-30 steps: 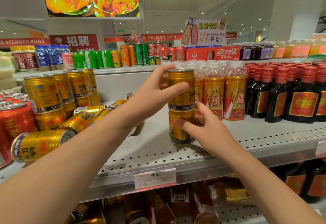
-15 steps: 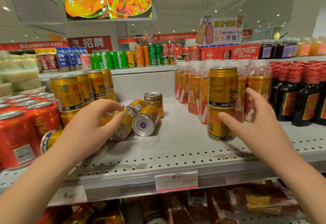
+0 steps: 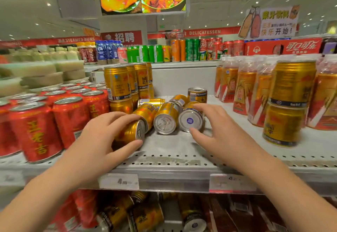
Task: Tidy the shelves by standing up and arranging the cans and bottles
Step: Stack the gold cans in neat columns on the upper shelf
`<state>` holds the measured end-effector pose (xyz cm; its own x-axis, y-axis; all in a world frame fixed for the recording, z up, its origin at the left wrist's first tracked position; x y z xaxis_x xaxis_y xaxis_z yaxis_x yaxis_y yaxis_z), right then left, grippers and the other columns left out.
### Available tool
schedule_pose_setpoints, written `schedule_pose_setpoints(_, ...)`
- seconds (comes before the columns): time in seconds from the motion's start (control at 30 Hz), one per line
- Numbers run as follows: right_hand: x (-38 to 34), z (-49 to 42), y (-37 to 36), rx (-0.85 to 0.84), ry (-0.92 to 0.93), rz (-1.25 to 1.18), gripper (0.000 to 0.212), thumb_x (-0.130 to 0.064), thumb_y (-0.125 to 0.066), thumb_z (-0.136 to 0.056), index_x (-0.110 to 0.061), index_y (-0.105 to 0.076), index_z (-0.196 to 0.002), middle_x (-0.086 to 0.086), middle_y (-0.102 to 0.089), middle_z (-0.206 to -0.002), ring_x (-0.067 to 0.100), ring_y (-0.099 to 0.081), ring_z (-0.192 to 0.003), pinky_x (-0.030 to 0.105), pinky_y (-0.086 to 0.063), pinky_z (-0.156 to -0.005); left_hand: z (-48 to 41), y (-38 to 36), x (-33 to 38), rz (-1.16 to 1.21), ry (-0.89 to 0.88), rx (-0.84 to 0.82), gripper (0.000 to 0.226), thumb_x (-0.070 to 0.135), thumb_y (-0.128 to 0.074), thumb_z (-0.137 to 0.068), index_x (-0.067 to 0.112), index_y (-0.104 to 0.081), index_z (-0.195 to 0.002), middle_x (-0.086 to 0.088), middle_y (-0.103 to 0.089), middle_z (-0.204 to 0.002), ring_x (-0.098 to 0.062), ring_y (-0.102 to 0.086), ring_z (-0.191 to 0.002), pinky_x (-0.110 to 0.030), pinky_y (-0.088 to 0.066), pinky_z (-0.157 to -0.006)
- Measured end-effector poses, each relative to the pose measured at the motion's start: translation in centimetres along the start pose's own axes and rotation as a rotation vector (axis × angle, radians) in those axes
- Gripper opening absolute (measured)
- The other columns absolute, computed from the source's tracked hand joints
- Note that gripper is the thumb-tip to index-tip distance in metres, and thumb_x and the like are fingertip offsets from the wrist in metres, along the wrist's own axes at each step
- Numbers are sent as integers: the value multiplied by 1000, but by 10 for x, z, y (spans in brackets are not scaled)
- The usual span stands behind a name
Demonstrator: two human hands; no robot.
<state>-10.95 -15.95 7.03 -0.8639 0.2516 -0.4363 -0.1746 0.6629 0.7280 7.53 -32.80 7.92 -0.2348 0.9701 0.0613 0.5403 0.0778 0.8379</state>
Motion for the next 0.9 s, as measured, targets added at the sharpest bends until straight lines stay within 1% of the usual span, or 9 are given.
schedule_pose_setpoints(0.07, 2, -15, -16, -104, -13, 58, 69, -51, -64, -90, -44, -30, -149, -11, -33, -151, 9, -34, -137, 24, -33, -109, 8, -3, -5, -5, -16, -53, 68, 65, -54, -92, 49, -29, -153, 24, -34, -148, 8, -24, -139, -18, -25, -112)
schedule_pose_setpoints(0.17, 7, -31, -29, -178, -47, 149, 79, -66, -62, -84, -48, -23, -151, -8, -20, -158, 19, -22, -145, 40, -31, -113, 10, -3, -12, -10, -31, -82, 77, 52, -62, -89, 49, -23, -155, 29, -27, -150, 17, -15, -137, -1, -14, -105)
schedule_pose_setpoints(0.3, 17, -46, -40, -182, -157, 158, 75, -85, -49, -77, -48, -37, -142, -7, -18, -158, 24, -22, -145, 48, -35, -111, 1, -3, -22, -14, -8, -78, 89, 55, -65, -86, 40, -16, -159, 25, -26, -154, 12, -17, -139, -6, -12, -109)
schedule_pose_setpoints(0.47, 26, -45, -31, -85, -212, 140, 60, -92, -46, -71, -46, -50, -109, -9, -36, -136, 15, -45, -121, 39, -47, -96, -6, -6, -24, 2, -3, -78, 80, 57, -67, -85, 39, -30, -153, 22, -35, -151, 3, -26, -137, -11, -19, -108)
schedule_pose_setpoints(0.57, 31, -41, -21, -12, -231, 62, 54, -91, -46, -73, -46, -54, -101, -13, -41, -123, 6, -54, -103, 33, -48, -84, -3, -6, -27, 40, 30, -69, 78, 63, -66, -82, 44, -33, -150, 23, -36, -147, -1, -31, -134, -24, -32, -110)
schedule_pose_setpoints(0.63, 32, -39, -16, 45, -234, 70, 43, -78, -56, -81, -44, -53, -106, -9, -45, -126, 6, -54, -99, 29, -45, -78, 0, -6, -29, 106, 60, -60, 78, 68, -67, -80, 51, -33, -148, 25, -36, -141, -1, -37, -129, -25, -37, -102)
schedule_pose_setpoints(0.73, 39, -37, -13, 68, -302, 143, 65, -64, -63, -85, -33, -39, -136, 0, -46, -132, 13, -49, -98, 27, -40, -72, 4, -7, -20, 141, 24, -21, 77, 76, -62, -78, 51, -36, -146, 27, -42, -131, 1, -43, -120, -22, -39, -94)
schedule_pose_setpoints(0.8, 43, -36, -12, 19, -358, 241, 76, -67, -57, -85, -29, -31, -146, 4, -51, -130, 19, -53, -99, 32, -41, -71, 4, -5, -9, 184, -10, 4, 78, 81, -58, -76, 50, -39, -144, 29, -46, -125, 3, -45, -116, -24, -43, -94)
schedule_pose_setpoints(0.9, 47, -35, -10, -71, -412, 333, 73, -76, -46, -83, -27, -39, -137, -2, -58, -105, 18, -58, -86, 30, -41, -57, -1, -5, 3, 325, 2, 45, 78, 84, -60, -70, 52, -43, -139, 29, -52, -120, 4, -53, -112, -26, -49, -90)
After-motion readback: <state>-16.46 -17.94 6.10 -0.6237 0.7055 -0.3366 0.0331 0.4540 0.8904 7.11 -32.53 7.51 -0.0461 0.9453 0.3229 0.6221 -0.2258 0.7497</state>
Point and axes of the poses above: each hand's wrist, its own z-axis away from the middle knuckle, its own y-axis out of the back of the hand, x = y × z, the point moved 9 cm from there along -z, towards the middle knuckle
